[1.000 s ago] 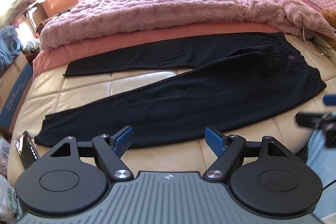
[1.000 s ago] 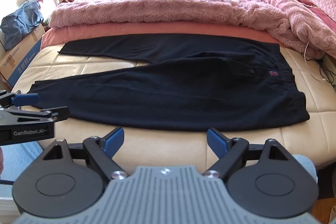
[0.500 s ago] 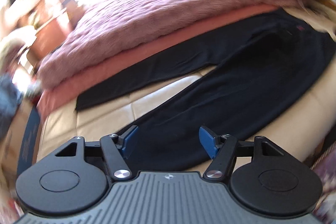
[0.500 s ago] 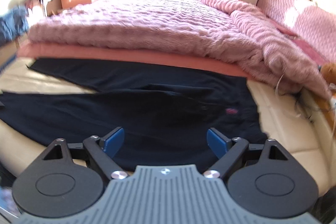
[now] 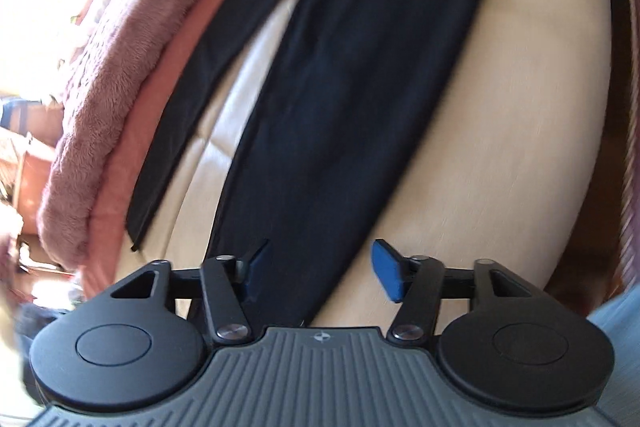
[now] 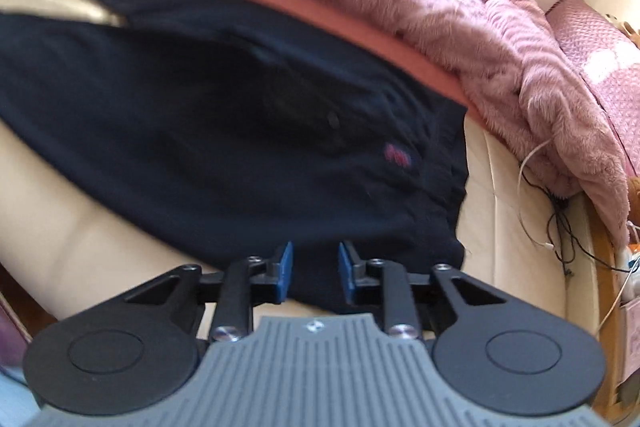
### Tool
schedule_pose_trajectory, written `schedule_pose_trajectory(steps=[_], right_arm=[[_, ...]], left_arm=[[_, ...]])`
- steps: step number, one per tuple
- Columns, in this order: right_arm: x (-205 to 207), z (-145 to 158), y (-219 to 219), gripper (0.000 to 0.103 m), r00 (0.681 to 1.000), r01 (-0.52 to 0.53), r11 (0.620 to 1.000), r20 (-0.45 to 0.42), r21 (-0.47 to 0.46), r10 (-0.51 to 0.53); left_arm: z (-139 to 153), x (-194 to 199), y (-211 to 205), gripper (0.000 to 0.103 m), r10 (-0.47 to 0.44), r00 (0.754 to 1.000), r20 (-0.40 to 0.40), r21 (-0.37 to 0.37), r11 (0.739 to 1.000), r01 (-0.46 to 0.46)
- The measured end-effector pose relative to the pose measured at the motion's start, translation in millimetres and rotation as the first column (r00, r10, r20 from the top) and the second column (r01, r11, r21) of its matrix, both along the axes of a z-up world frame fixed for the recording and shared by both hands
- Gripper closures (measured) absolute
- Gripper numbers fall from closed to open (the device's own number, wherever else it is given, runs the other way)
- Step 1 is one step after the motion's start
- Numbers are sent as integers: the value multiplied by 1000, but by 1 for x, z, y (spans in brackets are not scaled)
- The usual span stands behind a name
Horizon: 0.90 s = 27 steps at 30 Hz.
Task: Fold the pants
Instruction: 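Grasp the black pants' waistband edge with both grippers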
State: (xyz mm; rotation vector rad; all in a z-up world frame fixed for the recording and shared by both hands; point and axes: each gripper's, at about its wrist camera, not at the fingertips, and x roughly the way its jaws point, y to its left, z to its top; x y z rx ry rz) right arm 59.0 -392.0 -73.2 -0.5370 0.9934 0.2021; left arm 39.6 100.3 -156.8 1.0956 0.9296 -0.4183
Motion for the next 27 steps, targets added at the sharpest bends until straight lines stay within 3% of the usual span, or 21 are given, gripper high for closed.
schedule_pose_trajectory(steps=[4, 10, 12, 13, 14, 16, 20, 25, 26, 27], right_arm=[[0, -8, -16, 82, 996, -85, 991, -31, -104, 82], [0, -22, -41, 82, 979, -185, 963, -122, -197, 164], [2, -27, -45, 82, 970, -219, 954, -148, -206, 191], [2, -31, -44, 81, 964, -241, 946, -163, -215, 209], [3, -35, -44, 81, 956, -271, 936, -180, -226, 233], [6, -44, -42, 77, 939, -319, 911, -217, -263, 266], [6, -61, -42, 77, 899, -429, 829, -263, -360, 351], [-2, -72, -39, 79, 857, -515, 748, -268, -418, 440], [-3, -72, -39, 87, 859, -511, 748, -260, -423, 440], [-3, -73, -40, 103, 867, -499, 748, -247, -438, 433]], left_arm=[[-17, 2, 11, 42, -6, 1000, 20, 96, 995, 4], [-16, 18, 10, 44, 134, 989, 66, 86, 987, -139], [-14, 22, 9, 69, 189, 978, 84, 59, 979, -195], [-14, 26, 10, 86, 223, 971, 87, 52, 972, -228], [-14, 29, 10, 94, 256, 963, 87, 40, 965, -260], [-7, 29, 10, 100, 313, 944, 105, -24, 950, -313], [21, 37, 14, 101, 420, 895, 152, -155, 904, -399], [58, 55, 18, 101, 524, 832, 181, -298, 835, -462], [64, 60, 18, 101, 538, 822, 186, -321, 824, -467], [70, 64, 19, 101, 551, 813, 187, -344, 812, -471]])
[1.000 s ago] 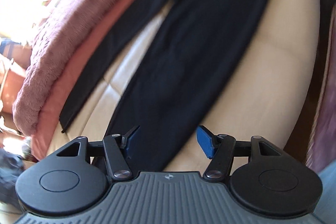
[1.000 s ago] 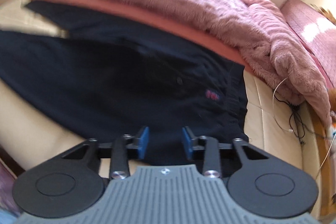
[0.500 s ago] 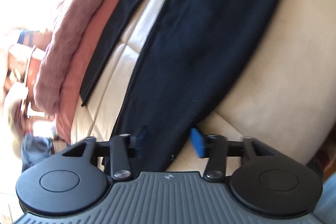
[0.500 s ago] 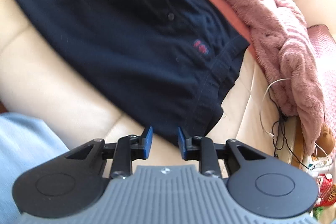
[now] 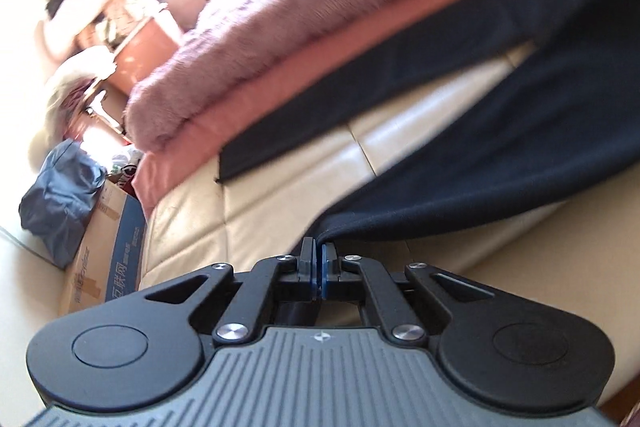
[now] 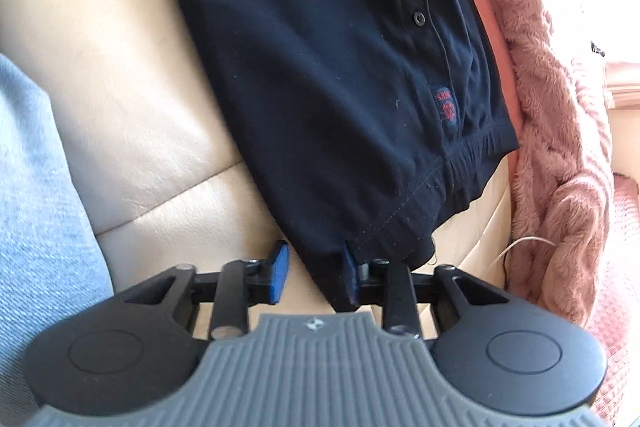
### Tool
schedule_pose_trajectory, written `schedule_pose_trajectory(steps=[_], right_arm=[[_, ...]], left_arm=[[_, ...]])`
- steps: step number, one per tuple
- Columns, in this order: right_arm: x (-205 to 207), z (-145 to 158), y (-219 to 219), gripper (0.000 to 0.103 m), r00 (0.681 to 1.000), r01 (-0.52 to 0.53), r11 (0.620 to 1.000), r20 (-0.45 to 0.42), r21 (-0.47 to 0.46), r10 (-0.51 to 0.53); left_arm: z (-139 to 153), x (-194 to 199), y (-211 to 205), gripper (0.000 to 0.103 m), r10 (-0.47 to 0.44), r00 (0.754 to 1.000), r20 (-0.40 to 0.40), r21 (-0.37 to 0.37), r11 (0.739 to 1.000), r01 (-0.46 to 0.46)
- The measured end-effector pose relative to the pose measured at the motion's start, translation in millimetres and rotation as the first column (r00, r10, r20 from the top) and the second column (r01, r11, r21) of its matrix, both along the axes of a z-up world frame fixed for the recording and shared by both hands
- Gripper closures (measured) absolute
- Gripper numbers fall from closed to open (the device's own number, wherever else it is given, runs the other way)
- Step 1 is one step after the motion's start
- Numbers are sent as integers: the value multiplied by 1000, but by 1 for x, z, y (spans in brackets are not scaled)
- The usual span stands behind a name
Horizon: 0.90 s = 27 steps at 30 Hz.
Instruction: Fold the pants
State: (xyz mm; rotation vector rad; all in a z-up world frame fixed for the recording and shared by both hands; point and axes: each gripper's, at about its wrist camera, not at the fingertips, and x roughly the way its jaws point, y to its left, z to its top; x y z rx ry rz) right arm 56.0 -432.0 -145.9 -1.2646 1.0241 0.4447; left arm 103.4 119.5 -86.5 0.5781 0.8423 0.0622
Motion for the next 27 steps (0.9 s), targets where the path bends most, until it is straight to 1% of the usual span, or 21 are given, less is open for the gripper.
schedule_pose_trajectory(steps=[4, 6, 8, 11, 13, 17, 20, 22, 25, 27], right_arm=[[-3, 12, -3, 103, 996, 24, 999, 83, 48, -28], [-3, 26, -6, 103, 989, 47, 995, 134, 83, -58], [-1, 46, -10, 103, 976, 71, 989, 196, 127, -95], [9, 84, -14, 103, 943, 99, 974, 294, 205, -158], [19, 109, -15, 103, 915, 96, 965, 359, 244, -182], [50, 152, -21, 103, 863, 109, 943, 440, 314, -247], [78, 167, -26, 103, 834, 134, 922, 461, 362, -302], [103, 168, -29, 103, 827, 156, 911, 454, 381, -332], [141, 160, -27, 103, 829, 174, 911, 443, 375, -341], [168, 150, -21, 103, 832, 191, 907, 429, 376, -353]], left_arm=[[20, 10, 1, 102, 42, 998, 51, -63, 997, -39], [33, 12, 3, 102, 60, 995, 81, -95, 994, -52], [45, 15, 3, 102, 71, 991, 116, -113, 992, -57], [67, 21, 4, 102, 89, 983, 161, -149, 987, -65], [85, 26, 3, 102, 99, 976, 195, -172, 983, -66], [118, 40, 6, 102, 137, 958, 253, -227, 971, -79], [133, 58, 12, 102, 174, 945, 276, -270, 958, -97], [138, 76, 16, 102, 189, 941, 282, -275, 955, -109], [131, 111, 18, 102, 201, 951, 235, -263, 955, -137], [117, 131, 20, 102, 208, 959, 194, -249, 956, -157]])
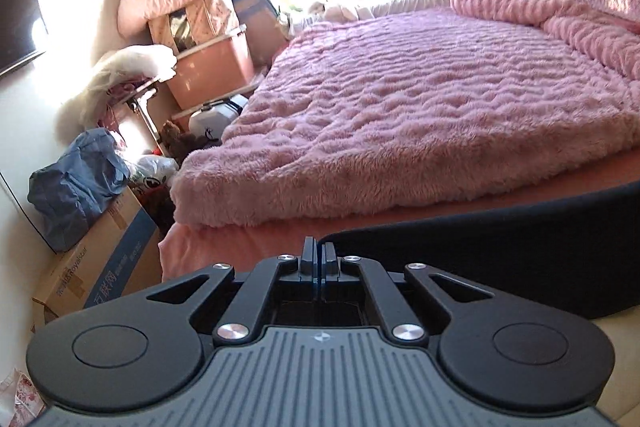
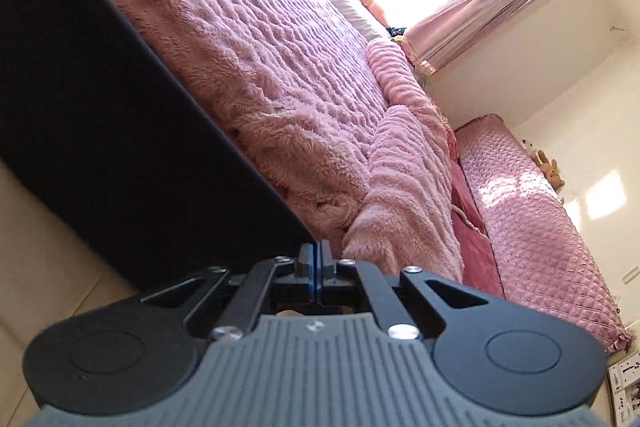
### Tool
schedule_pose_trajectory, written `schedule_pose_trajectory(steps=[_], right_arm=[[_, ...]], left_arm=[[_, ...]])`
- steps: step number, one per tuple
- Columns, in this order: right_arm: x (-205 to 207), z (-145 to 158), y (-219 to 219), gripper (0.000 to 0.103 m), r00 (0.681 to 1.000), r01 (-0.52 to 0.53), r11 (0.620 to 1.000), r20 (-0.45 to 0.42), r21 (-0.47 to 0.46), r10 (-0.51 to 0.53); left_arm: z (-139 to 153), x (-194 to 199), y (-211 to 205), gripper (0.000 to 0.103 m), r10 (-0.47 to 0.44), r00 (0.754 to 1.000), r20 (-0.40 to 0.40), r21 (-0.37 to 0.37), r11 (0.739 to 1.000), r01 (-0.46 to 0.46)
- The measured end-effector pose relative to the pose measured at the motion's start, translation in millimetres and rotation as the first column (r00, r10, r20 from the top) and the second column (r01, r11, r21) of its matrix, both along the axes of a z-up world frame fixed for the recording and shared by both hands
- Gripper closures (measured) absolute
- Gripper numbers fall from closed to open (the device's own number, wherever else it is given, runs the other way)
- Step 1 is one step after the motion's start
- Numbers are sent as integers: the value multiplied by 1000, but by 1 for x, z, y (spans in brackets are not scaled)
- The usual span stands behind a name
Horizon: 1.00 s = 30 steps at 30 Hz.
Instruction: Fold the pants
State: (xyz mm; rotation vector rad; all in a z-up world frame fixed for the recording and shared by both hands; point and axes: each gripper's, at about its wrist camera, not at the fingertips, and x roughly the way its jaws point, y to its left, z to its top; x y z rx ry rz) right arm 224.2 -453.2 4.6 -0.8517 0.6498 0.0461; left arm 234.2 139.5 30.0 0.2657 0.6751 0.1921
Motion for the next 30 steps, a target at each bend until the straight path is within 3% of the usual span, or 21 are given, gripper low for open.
schedule_pose_trajectory(steps=[6, 11, 17, 27, 28, 29, 30], right_arm=[[88, -48, 16, 103, 997, 29, 1000, -75, -1, -29], [139, -108, 25, 103, 984, 41, 999, -175, -12, -42], [161, -152, 27, 103, 971, 59, 998, -231, -1, -57], [171, -165, 25, 103, 965, 103, 994, -249, 45, -88], [171, -166, 26, 103, 966, 100, 994, -245, 41, -87], [169, -166, 28, 94, 967, 101, 994, -240, 43, -87], [167, -165, 30, 71, 971, 106, 994, -221, 39, -95]], left_arm=[[-52, 66, 10, 102, 49, 988, -148, 3, 999, -49], [-95, 108, 12, 102, 61, 966, -252, 14, 998, -59], [-127, 137, 2, 102, 42, 952, -304, 101, 995, -12], [-154, 158, 1, 101, 55, 951, -305, 94, 995, -27], [-155, 160, 1, 96, 56, 951, -304, 89, 996, -31], [-155, 159, 2, 88, 58, 954, -295, 86, 996, -34], [-154, 159, 2, 86, 59, 958, -280, 79, 996, -39]])
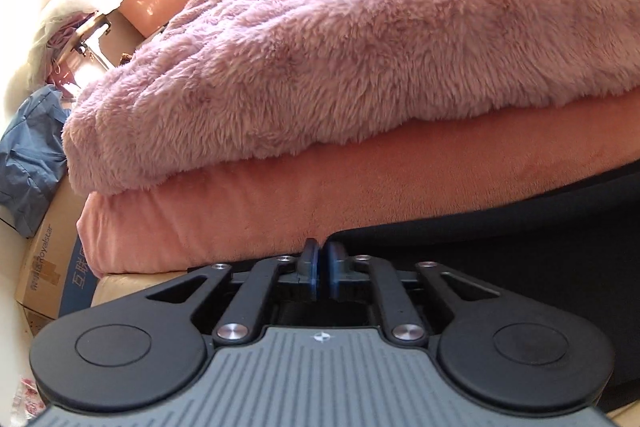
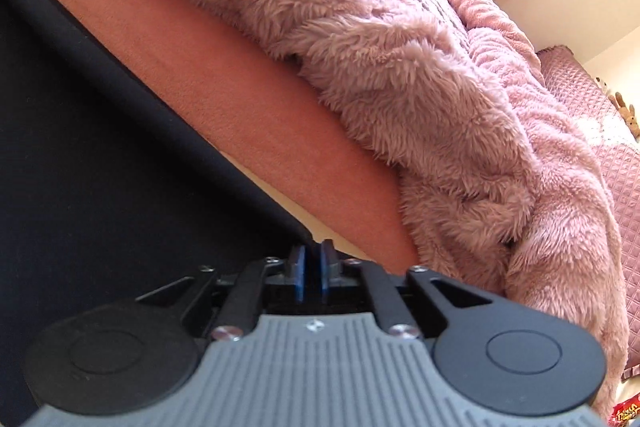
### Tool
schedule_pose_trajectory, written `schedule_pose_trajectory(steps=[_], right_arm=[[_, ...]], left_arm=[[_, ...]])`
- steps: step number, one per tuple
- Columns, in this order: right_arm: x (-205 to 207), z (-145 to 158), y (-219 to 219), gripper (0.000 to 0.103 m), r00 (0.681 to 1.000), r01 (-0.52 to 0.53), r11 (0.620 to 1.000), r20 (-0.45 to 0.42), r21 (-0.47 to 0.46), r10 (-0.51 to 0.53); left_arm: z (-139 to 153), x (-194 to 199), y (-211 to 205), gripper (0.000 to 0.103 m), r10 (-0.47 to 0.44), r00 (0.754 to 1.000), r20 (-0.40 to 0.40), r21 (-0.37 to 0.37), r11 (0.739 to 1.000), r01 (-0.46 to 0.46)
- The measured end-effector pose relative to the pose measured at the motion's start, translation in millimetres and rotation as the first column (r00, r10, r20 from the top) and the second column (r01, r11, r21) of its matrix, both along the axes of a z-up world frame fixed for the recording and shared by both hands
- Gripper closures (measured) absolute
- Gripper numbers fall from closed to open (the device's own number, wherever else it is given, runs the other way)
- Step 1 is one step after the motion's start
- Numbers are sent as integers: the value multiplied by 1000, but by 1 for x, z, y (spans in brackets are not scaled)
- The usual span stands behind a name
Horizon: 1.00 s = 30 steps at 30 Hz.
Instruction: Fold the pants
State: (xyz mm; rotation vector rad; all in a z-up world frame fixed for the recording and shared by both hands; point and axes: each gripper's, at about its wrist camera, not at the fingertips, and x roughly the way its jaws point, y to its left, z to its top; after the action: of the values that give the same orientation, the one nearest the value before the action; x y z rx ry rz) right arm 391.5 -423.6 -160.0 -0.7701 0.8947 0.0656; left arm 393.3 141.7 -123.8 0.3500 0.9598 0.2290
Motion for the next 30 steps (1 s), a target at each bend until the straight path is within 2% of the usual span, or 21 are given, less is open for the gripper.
schedule_pose_trajectory(steps=[2, 5, 9, 11, 12, 15, 17, 20, 21, 22, 23, 24, 27, 30], right_arm=[[-3, 6, 0, 45, 998, 28, 1000, 56, -10, -28], [-7, 18, -6, 45, 993, 81, 995, 79, 51, -85], [-30, 33, -15, 48, 980, 162, 975, 94, 151, -178], [-50, 45, -28, 52, 956, 240, 940, 106, 244, -272], [-63, 51, -38, 54, 935, 293, 903, 104, 314, -340], [-105, 63, -72, 62, 851, 417, 732, 51, 540, -522], [-132, 61, -95, 63, 772, 492, 563, -34, 664, -634], [-158, 49, -119, 63, 677, 523, 313, -162, 793, -718], [-163, 44, -125, 63, 648, 523, 238, -200, 819, -735], [-165, 42, -128, 63, 621, 523, 192, -217, 831, -753], [-166, 41, -127, 63, 603, 522, 180, -212, 834, -769], [-165, 43, -125, 63, 602, 518, 192, -196, 834, -774], [-149, 48, -126, 63, 655, 476, 236, -162, 847, -738], [-122, 48, -139, 64, 710, 492, 267, -204, 829, -675]], left_arm=[[5, -1, 7, 78, 23, 999, 32, -34, 999, -22], [16, -4, 16, 63, 88, 993, 82, -96, 992, -80], [43, -26, 15, 61, 85, 985, 153, -179, 982, -57], [54, -41, 8, 61, 60, 984, 169, -225, 974, -21], [57, -49, 3, 61, 44, 985, 167, -253, 968, 0], [55, -71, -13, 61, -6, 987, 158, -335, 940, 59], [47, -83, -24, 63, -20, 990, 140, -371, 926, 72], [30, -92, -37, 66, -19, 994, 106, -386, 920, 59], [25, -94, -38, 67, -11, 996, 88, -395, 918, 45], [21, -95, -38, 68, 1, 997, 75, -401, 915, 29], [18, -96, -38, 68, 14, 998, 66, -407, 913, 14], [17, -97, -37, 68, 22, 998, 61, -412, 911, 5], [14, -97, -30, 68, 29, 999, 42, -441, 897, -8], [8, -91, -25, 78, 31, 999, -7, -445, 895, -31]])
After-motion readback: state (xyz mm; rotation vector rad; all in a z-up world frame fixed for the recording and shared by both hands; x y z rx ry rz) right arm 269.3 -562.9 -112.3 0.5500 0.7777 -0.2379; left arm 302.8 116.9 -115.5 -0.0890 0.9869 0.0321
